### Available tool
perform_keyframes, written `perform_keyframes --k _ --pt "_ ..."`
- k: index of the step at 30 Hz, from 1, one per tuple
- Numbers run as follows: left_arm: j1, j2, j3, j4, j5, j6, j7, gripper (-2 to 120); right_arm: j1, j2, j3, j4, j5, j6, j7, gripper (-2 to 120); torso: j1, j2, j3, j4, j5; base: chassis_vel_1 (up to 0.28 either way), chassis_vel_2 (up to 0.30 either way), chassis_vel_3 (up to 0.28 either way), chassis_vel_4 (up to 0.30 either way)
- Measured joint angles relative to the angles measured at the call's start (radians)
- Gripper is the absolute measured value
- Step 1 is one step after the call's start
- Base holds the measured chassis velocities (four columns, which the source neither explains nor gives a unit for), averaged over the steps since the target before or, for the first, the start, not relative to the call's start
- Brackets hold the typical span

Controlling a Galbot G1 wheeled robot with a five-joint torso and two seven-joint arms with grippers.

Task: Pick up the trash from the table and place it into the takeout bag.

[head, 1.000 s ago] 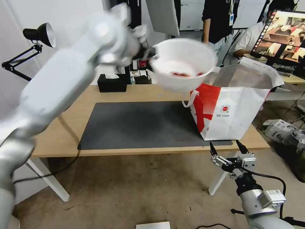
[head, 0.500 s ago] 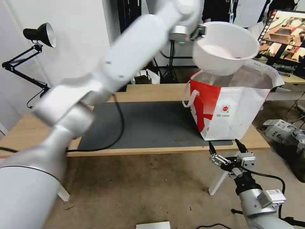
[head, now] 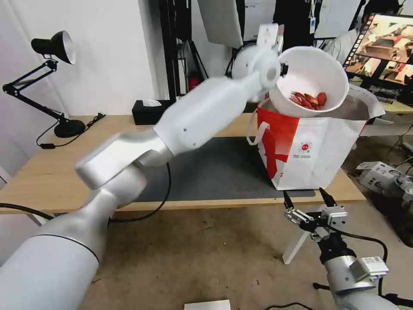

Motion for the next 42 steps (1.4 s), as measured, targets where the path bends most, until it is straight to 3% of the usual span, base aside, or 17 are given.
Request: perform_keyframes --k 9,13,15,27,28,30,32,33,35,36,38,39,41,42 --pt "0.023 0.002 0.054 -0.024 0.028 0.005 0.045 0 0.006 0.007 -0.003 -0.007 0.001 -0.001 0.001 100 0.0 0.0 0.0 0.0 0.0 0.0 0.0 0.0 0.0" --pt "0.026 0.002 0.071 -0.026 0.034 0.006 0.054 9 0.007 0.011 -0.001 -0.008 0.001 -0.001 0.002 100 0.0 0.0 0.0 -0.0002 0.0 0.0 0.0 0.0 0.0" --pt "0.023 0.004 0.075 -0.024 0.036 0.011 0.059 21 0.006 0.017 -0.003 -0.008 0.0 -0.001 0.002 100 0.0 0.0 0.0 -0.0001 0.0 0.0 0.0 0.0 0.0" --pt "0.001 0.006 0.06 -0.028 0.032 0.019 0.07 60 0.002 0.026 -0.005 -0.003 -0.002 -0.003 0.002 100 0.0 0.0 0.0 -0.0001 0.0 0.0 0.0 0.0 0.0" --pt "0.011 0.014 0.037 -0.055 0.032 0.002 0.069 69 0.001 0.026 -0.003 0.001 -0.002 -0.003 0.003 100 0.0 0.0 0.0 -0.0003 0.0 0.0 0.0 0.0 0.0" --pt "0.019 0.027 0.025 -0.083 0.031 -0.017 0.068 72 0.001 0.027 -0.001 0.003 -0.002 -0.003 0.004 100 0.0 0.0 0.0 -0.0004 0.0 0.0 0.0 0.0 0.0" --pt "0.047 0.091 0.003 -0.189 0.031 -0.083 0.066 83 0.002 0.03 -0.001 0.009 -0.002 -0.003 0.007 100 0.0 0.0 0.0 -0.0006 0.0 0.0 0.0 0.0 0.0" --pt "0.047 0.091 0.003 -0.189 0.031 -0.083 0.066 83 0.002 0.03 -0.001 0.009 -0.002 -0.003 0.007 100 0.0 0.0 0.0 -0.0006 0.0 0.0 0.0 0.0 0.0" --pt "0.106 0.207 -0.021 -0.358 0.062 -0.163 0.049 95 0.007 0.04 -0.002 0.013 -0.002 -0.002 0.008 100 0.0 0.0 0.0 0.0002 -0.0002 0.0 0.0 0.0 0.0" --pt "0.106 0.207 -0.021 -0.358 0.062 -0.163 0.049 95 0.007 0.04 -0.002 0.013 -0.002 -0.002 0.008 100 0.0 0.0 0.0 0.0002 -0.0002 0.0 0.0 0.0 0.0" --pt "0.18 0.305 -0.04 -0.494 0.122 -0.234 0.042 99 0.009 0.045 -0.002 0.016 -0.002 -0.002 0.008 100 0.0 0.0 0.0 0.0006 -0.0008 0.0 0.0 0.0 0.0" --pt "0.18 0.305 -0.04 -0.494 0.122 -0.234 0.042 99 0.009 0.045 -0.002 0.016 -0.002 -0.002 0.008 100 0.0 0.0 0.0 0.0006 -0.0008 0.0 0.0 0.0 0.0" --pt "0.303 0.424 -0.081 -0.649 0.196 -0.288 0.043 100 0.015 0.045 -0.004 0.016 -0.004 -0.002 0.01 100 0.0 0.0 0.0 -0.0002 -0.0006 0.0 0.0 0.0 0.0" --pt "0.303 0.424 -0.081 -0.649 0.196 -0.288 0.043 100 0.015 0.045 -0.004 0.016 -0.004 -0.002 0.01 100 0.0 0.0 0.0 -0.0002 -0.0006 0.0 0.0 0.0 0.0"
